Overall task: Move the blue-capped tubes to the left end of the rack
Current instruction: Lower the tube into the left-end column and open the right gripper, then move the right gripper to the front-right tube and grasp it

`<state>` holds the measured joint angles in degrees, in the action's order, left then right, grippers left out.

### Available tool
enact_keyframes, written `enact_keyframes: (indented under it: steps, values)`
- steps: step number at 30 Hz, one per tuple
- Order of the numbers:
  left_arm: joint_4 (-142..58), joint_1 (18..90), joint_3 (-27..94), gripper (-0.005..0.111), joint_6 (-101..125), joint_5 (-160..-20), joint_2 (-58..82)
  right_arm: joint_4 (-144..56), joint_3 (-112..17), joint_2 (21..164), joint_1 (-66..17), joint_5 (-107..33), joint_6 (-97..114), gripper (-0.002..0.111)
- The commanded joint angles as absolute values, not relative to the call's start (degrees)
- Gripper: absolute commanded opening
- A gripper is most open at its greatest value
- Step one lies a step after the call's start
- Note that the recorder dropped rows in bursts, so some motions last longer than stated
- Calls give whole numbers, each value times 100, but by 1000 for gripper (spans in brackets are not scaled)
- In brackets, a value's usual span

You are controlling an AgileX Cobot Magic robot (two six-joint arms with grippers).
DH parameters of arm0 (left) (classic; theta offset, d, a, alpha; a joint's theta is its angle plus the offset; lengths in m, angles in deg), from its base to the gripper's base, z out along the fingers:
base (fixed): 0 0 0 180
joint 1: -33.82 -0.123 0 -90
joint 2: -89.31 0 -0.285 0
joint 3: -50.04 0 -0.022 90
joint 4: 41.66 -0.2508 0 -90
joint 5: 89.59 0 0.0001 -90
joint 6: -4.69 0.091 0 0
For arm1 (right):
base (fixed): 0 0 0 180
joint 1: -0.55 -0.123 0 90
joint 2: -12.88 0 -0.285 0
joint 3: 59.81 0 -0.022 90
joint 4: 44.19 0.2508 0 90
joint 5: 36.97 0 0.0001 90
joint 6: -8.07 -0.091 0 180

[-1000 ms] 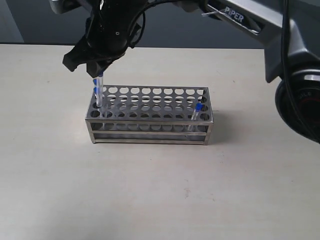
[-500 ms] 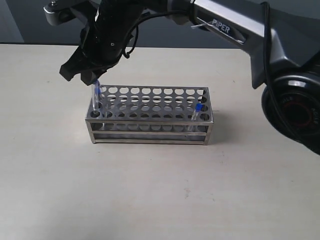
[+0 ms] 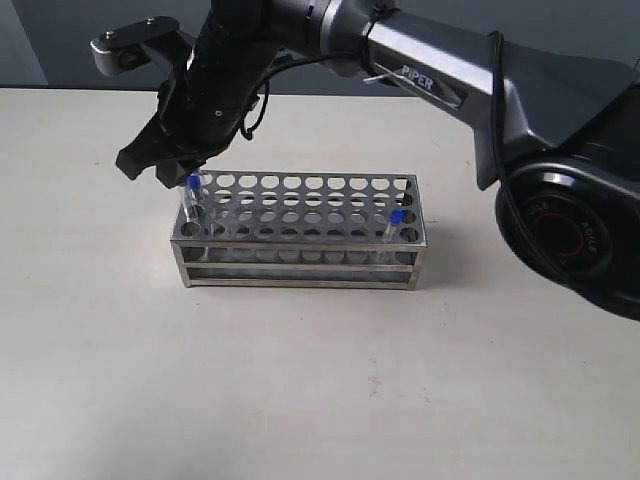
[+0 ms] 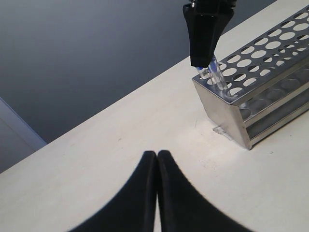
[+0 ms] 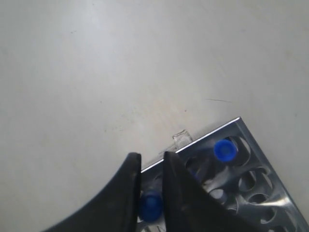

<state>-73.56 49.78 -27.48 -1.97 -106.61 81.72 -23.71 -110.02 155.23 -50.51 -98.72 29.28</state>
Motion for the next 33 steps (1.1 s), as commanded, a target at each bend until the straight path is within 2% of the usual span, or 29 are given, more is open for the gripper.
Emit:
enact_keyframes:
  steps: [1,4,6,15,24,29,33]
  values:
    - [-7367,5000,-2718,1,-224,-10625,8152,-2167,-11030,15507,-5092,-9773,2954,19]
    - [-7367,5000,-2718,1,-224,-10625,8152,-2167,-11030,15507,-5092,-9773,2954,34]
    - [-7355,5000,-2718,1,-224,-10636,8152,-2167,-11030,15507,-5092,-9764,2954,37]
    - [-7342,5000,-2718,1,-224,-10637,8152,-2465,-11030,15242,-5080,-9914,2789,36]
    - [-7342,5000,-2718,1,-224,-10637,8152,-5133,-10989,14554,-5067,-10693,1302,36]
    - [-7342,5000,-2718,1,-224,-10625,8152,-5047,-10413,14130,-4800,-10693,1102,36]
    - [-7342,5000,-2718,1,-224,-10625,8152,-5000,-9277,13699,-4528,-10693,959,36]
